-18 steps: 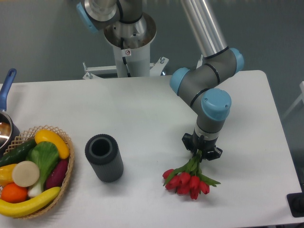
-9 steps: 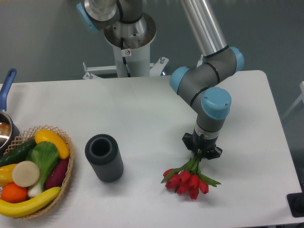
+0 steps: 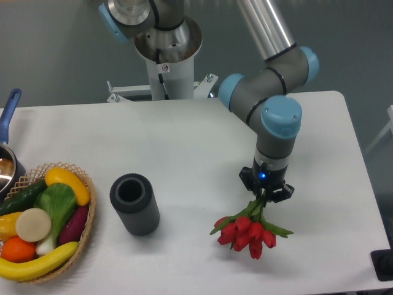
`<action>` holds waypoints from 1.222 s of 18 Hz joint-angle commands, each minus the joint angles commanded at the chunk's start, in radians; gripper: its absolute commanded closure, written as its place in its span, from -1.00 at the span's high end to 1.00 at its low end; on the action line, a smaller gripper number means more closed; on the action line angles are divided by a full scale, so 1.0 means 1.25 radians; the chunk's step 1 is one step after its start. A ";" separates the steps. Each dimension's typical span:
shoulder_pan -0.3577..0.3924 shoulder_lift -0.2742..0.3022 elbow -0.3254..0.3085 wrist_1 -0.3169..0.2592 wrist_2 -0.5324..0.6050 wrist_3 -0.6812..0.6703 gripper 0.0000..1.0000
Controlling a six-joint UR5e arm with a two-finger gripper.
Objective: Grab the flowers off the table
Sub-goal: 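Lift the gripped red tulip bouquet up off the table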
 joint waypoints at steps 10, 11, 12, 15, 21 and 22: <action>0.042 0.140 -0.006 0.000 -0.344 -0.121 -0.51; 0.044 0.149 -0.006 0.000 -0.366 -0.128 -0.51; 0.048 0.154 -0.006 0.000 -0.383 -0.129 -0.51; 0.061 0.166 -0.011 0.000 -0.399 -0.133 -0.51; 0.086 0.167 -0.012 0.000 -0.449 -0.133 -0.51; 0.086 0.167 -0.012 0.000 -0.452 -0.133 -0.51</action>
